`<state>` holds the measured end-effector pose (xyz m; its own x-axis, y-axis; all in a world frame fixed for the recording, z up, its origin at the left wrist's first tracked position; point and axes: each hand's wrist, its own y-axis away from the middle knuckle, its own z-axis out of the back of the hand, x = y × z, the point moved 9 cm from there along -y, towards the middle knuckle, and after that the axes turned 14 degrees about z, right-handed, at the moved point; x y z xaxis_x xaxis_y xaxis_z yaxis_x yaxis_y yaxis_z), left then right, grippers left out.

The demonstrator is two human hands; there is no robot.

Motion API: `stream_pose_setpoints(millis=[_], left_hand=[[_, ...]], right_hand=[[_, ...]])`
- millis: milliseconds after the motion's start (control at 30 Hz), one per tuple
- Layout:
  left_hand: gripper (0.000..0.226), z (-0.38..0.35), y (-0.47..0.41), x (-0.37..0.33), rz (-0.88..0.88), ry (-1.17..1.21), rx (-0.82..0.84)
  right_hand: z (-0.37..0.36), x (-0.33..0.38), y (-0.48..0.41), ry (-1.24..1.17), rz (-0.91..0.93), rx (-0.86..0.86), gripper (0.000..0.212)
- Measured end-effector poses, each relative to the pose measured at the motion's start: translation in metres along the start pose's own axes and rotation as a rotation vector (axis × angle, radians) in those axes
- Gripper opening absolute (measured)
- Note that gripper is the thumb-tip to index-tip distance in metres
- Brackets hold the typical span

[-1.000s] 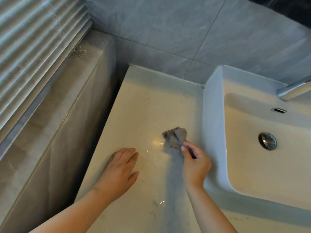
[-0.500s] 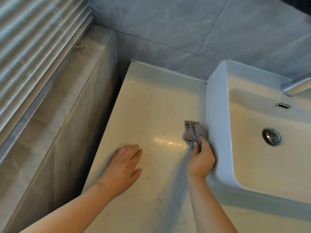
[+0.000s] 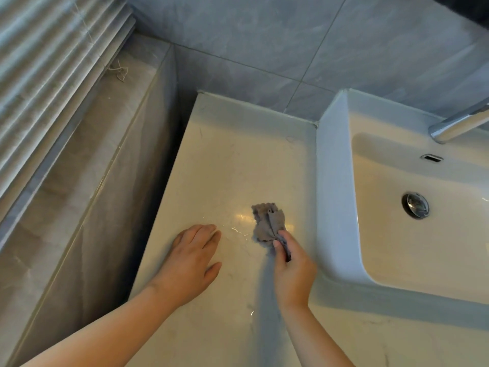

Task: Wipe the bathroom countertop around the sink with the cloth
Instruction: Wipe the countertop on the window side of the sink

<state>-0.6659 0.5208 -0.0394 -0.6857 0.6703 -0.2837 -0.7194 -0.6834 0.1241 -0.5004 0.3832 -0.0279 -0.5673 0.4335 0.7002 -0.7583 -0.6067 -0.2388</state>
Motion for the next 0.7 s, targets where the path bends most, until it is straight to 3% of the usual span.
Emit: stream_pose_setpoints(millis=[133,333,533,700], left_hand=[[0.061,0.000,0.000,-0.001,-0.010,-0.007,0.007],[0.061,0.001,0.001,-0.001,-0.024,0.007,0.006],[0.062,0.000,0.000,-0.001,-0.043,-0.010,0.009],[0.063,-0.001,0.001,0.000,-0.041,-0.019,0.015]], right_hand=[[0.013,0.001,0.007,-0.119,-0.076,0.025,0.023],[0.068,-0.011,0.004,-0.036,-0.179,-0.303,0.019],[0.049,-0.027,0.012,0.090,-0.298,-0.306,0.025],[0.047,-0.030,0.016,0.102,-0.285,-0.291,0.026]])
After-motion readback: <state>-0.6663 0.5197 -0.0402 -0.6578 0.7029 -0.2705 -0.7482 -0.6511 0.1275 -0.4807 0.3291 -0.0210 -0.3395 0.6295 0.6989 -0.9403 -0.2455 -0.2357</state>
